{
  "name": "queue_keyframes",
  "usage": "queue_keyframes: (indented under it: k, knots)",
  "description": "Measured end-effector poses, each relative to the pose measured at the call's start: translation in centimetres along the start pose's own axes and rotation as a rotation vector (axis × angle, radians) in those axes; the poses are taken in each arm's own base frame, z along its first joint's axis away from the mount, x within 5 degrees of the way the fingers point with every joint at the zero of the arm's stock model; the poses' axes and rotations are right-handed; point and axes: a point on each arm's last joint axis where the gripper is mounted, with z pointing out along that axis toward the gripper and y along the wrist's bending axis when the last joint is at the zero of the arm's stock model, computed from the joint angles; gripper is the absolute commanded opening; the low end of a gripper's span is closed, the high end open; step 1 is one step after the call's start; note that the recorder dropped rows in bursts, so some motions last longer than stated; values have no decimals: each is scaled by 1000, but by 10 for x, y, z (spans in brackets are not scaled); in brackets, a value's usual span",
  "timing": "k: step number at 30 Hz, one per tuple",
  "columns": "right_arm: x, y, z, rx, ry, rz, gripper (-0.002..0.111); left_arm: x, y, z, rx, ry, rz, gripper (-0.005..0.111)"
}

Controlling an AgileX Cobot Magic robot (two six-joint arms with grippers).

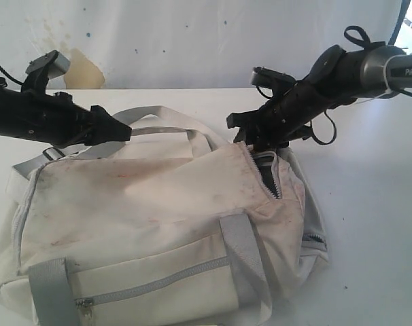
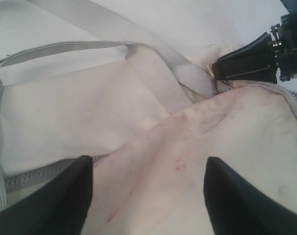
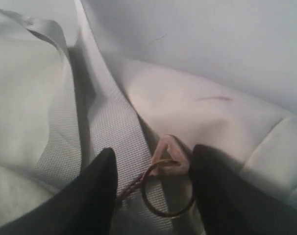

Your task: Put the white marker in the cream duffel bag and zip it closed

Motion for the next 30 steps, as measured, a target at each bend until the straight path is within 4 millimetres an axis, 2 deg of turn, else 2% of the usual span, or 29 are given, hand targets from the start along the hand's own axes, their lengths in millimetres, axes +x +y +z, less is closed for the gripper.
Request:
queue_keyframes:
  k: [7,12,14,17,19,23,30]
  knots:
    - [7,7,12,7,40,-5,46,1,1,0,-13,7,12,69]
    - [14,-4,29,56,70,84,44,1,1,0,-8,13,17,69]
    - [14,-5,30,59,66,93,32,1,1,0,-6,13,17,69]
    - [13,-6,32,66,56,93,0,1,1,0,-6,13,17,69]
    - [13,-6,32,64,51,94,0,1,1,0,-6,13,17,69]
    - [5,0,19,57,4,84,0,1,1,0,-6,13,33,69]
    - [-20,21,-32,45,-162,46,0,1,1,0,-6,13,49,69]
